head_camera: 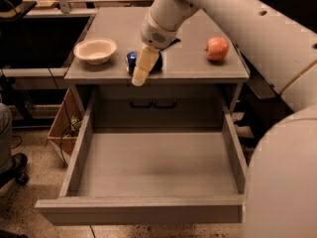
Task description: Place pepsi can into top drawer
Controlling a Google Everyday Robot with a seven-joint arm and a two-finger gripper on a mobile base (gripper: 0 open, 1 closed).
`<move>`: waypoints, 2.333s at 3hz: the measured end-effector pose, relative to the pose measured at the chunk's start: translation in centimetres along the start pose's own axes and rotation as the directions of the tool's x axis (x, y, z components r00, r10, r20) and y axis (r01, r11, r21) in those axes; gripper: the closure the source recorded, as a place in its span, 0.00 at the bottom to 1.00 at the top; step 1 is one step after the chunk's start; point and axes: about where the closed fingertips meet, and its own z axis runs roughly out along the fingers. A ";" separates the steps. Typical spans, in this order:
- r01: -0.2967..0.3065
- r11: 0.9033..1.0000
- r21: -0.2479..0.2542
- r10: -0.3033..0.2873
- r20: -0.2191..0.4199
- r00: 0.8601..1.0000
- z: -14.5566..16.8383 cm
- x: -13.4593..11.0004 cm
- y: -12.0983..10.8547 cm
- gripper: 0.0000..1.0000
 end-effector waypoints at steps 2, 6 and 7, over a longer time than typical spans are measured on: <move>-0.038 0.999 -0.024 0.038 -0.037 0.999 4.7 1.3 -3.8 0.00; -0.030 0.998 -0.049 0.027 -0.045 0.999 0.7 5.9 3.2 0.96; -0.044 0.995 -0.086 0.040 -0.043 0.998 -1.2 8.5 8.3 1.00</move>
Offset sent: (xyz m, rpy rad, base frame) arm 0.0694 0.0039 -0.0509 -0.0434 0.0629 -0.0518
